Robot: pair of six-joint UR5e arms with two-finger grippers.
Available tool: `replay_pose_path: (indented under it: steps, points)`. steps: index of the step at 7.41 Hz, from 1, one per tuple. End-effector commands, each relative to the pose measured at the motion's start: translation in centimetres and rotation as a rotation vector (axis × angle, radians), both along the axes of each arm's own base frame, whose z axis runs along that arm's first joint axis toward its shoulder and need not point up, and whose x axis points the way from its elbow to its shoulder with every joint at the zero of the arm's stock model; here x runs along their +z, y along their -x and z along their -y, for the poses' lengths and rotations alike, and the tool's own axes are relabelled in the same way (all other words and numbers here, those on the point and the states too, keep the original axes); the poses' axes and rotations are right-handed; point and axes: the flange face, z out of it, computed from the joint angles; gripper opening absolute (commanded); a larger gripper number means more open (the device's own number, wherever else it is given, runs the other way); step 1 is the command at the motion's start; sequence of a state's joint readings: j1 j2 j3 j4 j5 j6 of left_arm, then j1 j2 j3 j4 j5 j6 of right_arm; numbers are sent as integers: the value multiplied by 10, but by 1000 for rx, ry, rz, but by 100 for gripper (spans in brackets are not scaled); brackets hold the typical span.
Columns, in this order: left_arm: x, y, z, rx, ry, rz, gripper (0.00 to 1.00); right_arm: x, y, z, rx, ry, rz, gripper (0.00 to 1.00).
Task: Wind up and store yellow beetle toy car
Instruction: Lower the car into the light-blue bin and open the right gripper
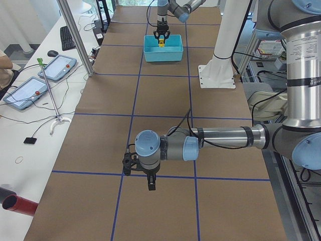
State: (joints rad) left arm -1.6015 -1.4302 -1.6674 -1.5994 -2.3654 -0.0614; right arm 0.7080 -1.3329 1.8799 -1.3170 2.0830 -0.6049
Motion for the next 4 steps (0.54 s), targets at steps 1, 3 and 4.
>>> replay_pose_path:
  steps: [1,3,4]
  points:
    - [0,1,0,-2,2,0,100,21,24,-7,-26,-4,-2,0]
    - [0,0,0,0,2,0,100,29,24,-12,-26,4,-15,0]
    - [0,0,0,0,2,0,100,34,23,-14,-28,10,-20,0]
